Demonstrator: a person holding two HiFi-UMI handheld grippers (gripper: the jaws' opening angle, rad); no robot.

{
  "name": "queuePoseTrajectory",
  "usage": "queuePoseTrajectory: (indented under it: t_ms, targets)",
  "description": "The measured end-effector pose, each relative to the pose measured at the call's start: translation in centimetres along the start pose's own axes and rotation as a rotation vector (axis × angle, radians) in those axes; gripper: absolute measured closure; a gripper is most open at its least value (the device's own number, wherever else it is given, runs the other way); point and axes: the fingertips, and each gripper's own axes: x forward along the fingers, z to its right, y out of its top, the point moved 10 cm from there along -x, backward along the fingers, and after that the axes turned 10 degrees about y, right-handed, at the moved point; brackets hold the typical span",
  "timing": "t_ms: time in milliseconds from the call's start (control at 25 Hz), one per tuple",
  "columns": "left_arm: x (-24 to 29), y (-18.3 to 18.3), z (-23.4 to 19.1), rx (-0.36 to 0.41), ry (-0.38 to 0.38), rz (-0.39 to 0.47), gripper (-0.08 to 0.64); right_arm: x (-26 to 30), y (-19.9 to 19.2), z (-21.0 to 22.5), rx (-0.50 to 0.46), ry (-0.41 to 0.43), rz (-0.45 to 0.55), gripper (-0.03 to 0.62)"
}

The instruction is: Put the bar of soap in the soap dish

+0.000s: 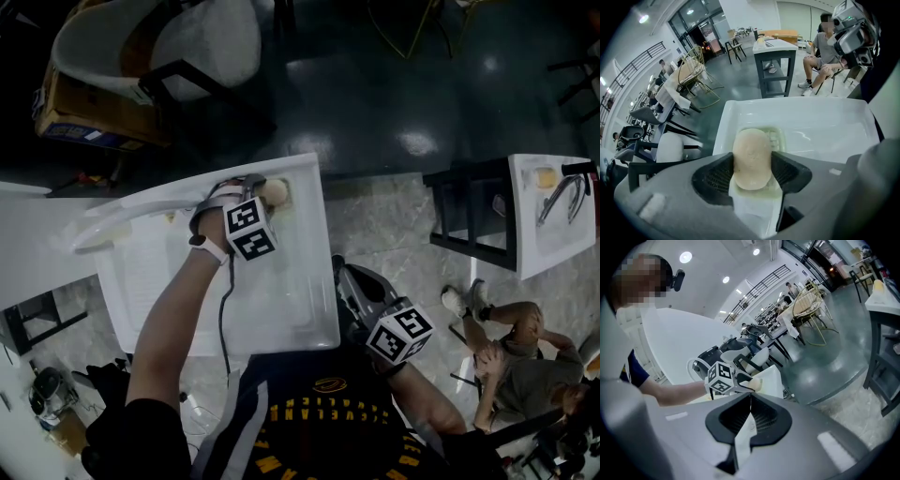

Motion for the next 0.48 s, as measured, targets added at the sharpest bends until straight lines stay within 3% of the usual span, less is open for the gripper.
queuePoseTrajectory:
  t_ms: [480]
  targets:
    - [0.68, 0.4, -0.35, 0.031, 0.003, -0.015, 0.301, 0.06, 0.21, 0.19, 0.015, -0.008, 0.012, 0.588]
